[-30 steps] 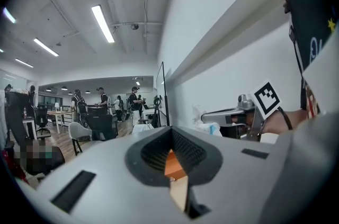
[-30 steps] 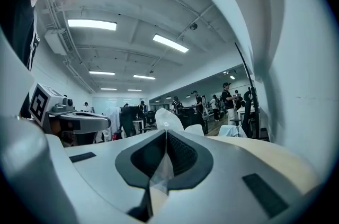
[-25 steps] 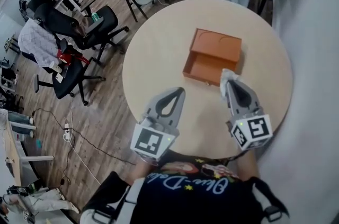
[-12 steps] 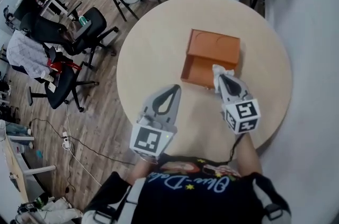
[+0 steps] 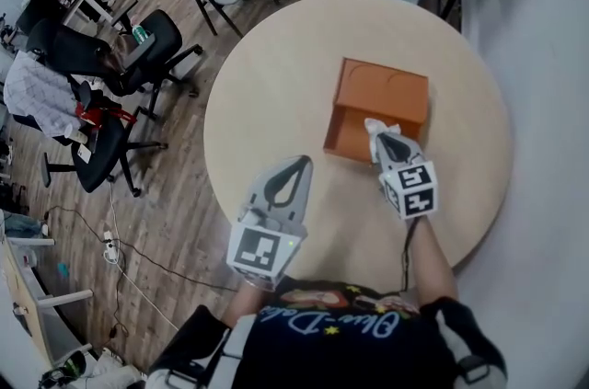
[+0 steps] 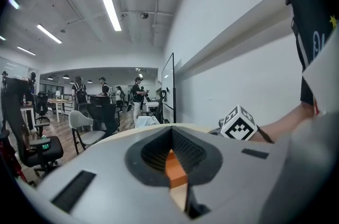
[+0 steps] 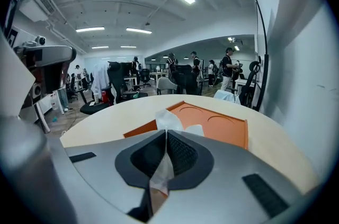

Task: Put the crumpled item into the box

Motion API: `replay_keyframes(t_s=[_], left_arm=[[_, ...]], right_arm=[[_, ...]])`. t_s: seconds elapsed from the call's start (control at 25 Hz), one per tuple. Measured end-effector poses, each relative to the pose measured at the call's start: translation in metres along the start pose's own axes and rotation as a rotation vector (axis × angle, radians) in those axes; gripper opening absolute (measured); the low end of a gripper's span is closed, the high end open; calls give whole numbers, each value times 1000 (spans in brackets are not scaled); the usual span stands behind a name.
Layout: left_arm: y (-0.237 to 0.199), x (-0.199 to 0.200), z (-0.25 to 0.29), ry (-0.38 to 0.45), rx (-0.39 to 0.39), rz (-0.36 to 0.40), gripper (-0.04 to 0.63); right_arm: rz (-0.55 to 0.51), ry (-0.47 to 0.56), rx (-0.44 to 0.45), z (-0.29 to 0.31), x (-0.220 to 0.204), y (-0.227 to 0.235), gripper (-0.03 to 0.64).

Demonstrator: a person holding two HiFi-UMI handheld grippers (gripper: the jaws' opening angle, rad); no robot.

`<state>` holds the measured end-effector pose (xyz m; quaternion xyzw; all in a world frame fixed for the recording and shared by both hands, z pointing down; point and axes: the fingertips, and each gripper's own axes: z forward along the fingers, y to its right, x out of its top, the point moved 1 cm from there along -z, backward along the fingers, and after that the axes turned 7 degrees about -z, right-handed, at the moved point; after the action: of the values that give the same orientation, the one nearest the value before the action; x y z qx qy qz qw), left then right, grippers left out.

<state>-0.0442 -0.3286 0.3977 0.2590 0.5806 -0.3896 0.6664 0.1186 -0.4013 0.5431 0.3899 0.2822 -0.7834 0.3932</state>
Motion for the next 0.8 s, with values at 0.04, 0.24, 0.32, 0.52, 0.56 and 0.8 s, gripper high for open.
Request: replay_keyframes(t_s=[0.04, 0.24, 0.32, 0.52, 0.56, 0.8], left_arm=[[-3, -1, 0, -1, 4, -8, -8], [-18, -7, 1, -2, 14, -27, -8], [-21, -8, 2, -8, 14, -30, -8], [-24, -10, 4, -11, 18, -30, -8], [-24, -11, 4, -11, 17, -28, -8], [-24, -11, 6, -15, 15, -27, -8]], right_arm=[[-2, -14, 2, 5, -3, -1, 5], [-4, -92, 18, 23, -10, -9, 5], [-14, -112, 18, 29, -13, -7, 5], [-45, -175, 31, 39, -24, -7, 5], [-47, -187, 33, 40, -27, -8, 5], [-56, -223, 45, 49, -36, -8, 5]])
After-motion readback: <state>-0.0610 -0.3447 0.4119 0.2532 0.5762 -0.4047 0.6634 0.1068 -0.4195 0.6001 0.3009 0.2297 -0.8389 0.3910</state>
